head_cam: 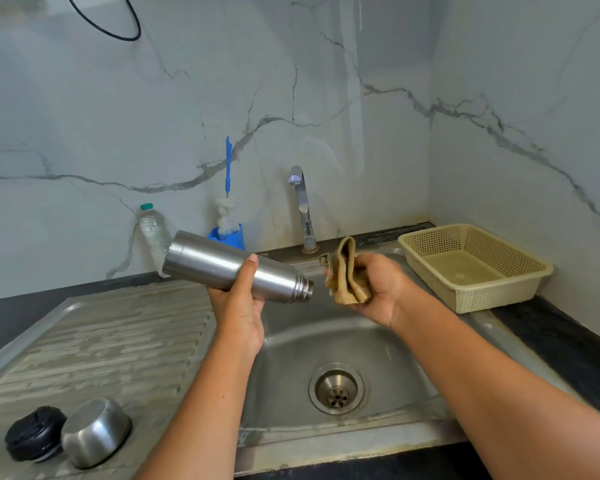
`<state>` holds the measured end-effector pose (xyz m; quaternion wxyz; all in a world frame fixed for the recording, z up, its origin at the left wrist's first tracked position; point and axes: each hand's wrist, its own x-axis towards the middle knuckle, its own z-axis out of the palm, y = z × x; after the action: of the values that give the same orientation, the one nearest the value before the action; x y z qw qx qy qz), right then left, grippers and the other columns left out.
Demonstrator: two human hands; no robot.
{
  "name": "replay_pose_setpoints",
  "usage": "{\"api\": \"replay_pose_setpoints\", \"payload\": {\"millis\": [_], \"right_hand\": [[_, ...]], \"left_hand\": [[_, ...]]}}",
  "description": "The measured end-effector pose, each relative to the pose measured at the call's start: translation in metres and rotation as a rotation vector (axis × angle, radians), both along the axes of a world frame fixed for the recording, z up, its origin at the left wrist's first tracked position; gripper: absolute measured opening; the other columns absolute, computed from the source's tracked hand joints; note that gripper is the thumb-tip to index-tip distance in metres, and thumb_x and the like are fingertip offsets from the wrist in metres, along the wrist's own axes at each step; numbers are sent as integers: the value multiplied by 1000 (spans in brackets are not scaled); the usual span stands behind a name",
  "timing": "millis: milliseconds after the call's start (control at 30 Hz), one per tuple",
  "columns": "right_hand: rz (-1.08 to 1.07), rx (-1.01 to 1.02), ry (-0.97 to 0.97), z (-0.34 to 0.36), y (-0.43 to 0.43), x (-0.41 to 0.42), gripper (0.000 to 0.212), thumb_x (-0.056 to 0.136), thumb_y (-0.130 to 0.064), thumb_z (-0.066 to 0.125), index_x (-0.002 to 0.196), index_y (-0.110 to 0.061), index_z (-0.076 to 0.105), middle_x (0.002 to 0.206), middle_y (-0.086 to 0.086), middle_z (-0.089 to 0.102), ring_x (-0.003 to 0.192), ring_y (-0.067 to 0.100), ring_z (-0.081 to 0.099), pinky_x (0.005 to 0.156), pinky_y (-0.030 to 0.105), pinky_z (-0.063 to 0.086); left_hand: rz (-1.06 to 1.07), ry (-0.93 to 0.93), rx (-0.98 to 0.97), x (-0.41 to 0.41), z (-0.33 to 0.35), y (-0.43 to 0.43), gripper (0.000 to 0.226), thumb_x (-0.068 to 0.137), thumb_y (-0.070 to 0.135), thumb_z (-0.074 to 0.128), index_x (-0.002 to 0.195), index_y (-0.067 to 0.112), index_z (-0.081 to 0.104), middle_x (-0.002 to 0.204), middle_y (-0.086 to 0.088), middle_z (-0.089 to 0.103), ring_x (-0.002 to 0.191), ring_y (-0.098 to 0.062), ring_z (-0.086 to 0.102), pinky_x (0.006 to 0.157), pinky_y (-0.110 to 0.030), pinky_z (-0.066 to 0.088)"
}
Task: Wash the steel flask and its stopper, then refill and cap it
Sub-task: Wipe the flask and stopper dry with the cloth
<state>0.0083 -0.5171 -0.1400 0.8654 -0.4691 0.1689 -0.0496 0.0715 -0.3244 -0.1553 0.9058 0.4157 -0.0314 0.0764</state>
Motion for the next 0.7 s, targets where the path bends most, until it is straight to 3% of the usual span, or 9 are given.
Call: {"api": "replay_pose_setpoints", "payload": {"millis": [133,233,367,500,700], "right_hand": [[-104,-192,-38,-4,2,6,24,106,-19,51,127,-12,61,117,16,71,104,34,71,90,52,59],[-138,-368,-89,-1,10,6,17,106,-21,52,122,-20,59,119,12,68,107,32,68,92,53,58],[-181,-502,-210,-2,19,4,15,105,-26,56,118,-22,63,115,5,69,106,25,68,98,51,56],[-150,-578,-319,-3,23,4,14,104,-22,58,113,-24,68,109,3,73,104,22,70,97,45,57],[-11,-628,-353,3,19,-1,19,107,-21,54,110,-19,72,99,3,77,92,19,72,88,37,60]], "left_hand": [[-28,7,7,-1,2,-1,49,86,13,82,126,29,58,127,2,71,111,-14,73,101,-47,58],[-48,28,-16,-2,4,-2,50,85,19,83,126,32,58,129,2,71,116,-17,70,102,-44,57],[-80,25,37,-4,7,-2,66,71,34,86,130,32,59,132,1,71,121,-19,68,99,-37,56],[-116,9,149,-7,5,-6,55,84,24,83,133,31,59,127,5,73,114,-12,71,84,-30,57],[-137,21,238,-8,1,-6,51,86,23,84,129,34,59,123,7,74,111,-10,72,82,-32,57]]}}
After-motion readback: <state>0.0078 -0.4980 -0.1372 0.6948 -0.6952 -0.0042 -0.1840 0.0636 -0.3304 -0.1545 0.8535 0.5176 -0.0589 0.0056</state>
